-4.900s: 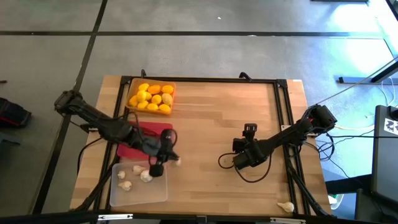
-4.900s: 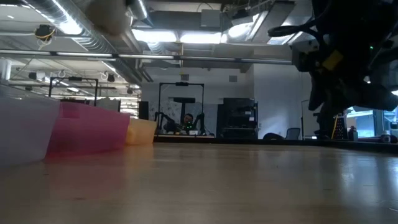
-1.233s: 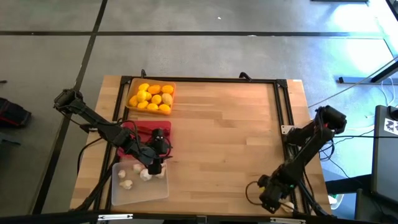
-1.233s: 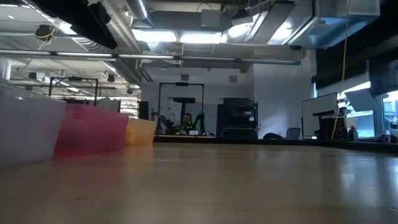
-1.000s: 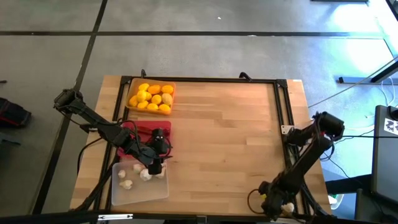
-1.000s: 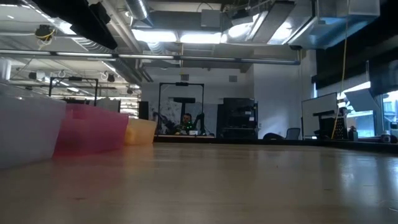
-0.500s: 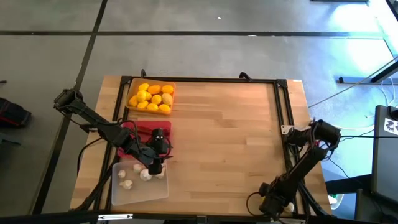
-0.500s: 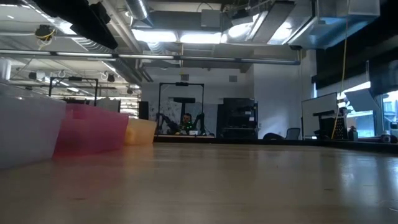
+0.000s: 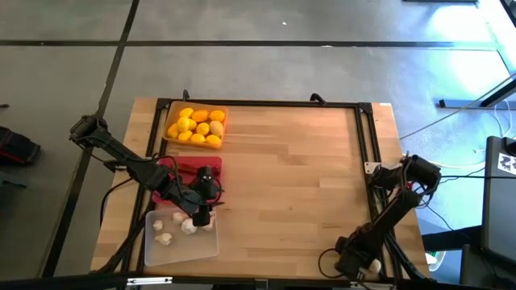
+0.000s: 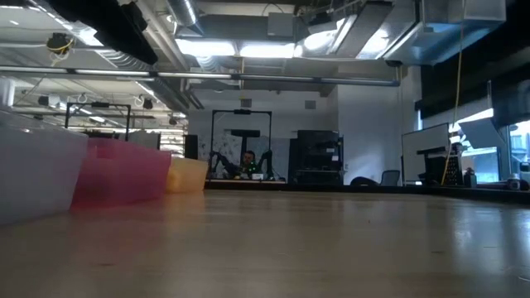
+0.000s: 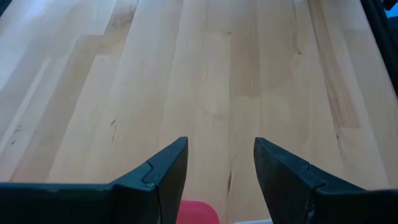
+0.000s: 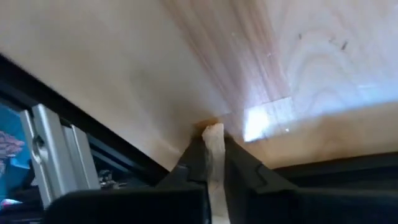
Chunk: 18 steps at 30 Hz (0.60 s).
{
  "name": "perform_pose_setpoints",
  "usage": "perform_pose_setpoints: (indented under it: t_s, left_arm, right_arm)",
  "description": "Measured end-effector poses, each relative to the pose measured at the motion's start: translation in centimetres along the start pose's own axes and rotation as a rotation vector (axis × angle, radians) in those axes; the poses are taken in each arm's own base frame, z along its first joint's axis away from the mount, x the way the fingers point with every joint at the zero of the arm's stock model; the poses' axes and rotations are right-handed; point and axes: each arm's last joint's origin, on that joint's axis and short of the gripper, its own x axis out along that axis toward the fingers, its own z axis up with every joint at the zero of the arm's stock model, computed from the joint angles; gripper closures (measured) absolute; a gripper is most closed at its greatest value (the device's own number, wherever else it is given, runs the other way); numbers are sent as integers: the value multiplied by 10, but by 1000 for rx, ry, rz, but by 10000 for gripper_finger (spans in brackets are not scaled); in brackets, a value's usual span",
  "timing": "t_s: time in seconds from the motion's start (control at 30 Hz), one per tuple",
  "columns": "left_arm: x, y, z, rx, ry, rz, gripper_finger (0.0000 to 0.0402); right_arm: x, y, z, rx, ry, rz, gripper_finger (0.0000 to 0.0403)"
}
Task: Sort produce into baskets
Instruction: Put the garlic into the transparent bin
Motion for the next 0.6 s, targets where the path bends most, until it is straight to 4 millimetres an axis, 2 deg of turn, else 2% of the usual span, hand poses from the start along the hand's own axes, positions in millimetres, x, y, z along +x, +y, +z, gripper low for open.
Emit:
perform_pose_setpoints:
  t_s: [0.1,0.3,0.43,0.6]
  left_arm:
    - [0,-1,2,-7,-15,-7,222]
    - [0,-1,2,-9,-22,-10,222]
    - [0,-1,3,-17,-32,-14,222]
    - [1,0,5,-22,-49,14,222]
  right_arm:
    - [-7,-1,2,-36,-54,9,396]
    - [-35,-12,8,-55,-261,-15,389]
    - [-61,-20,7,-80,-415,-44,391]
    - [-97,-42,7,-96,-635,-123,390]
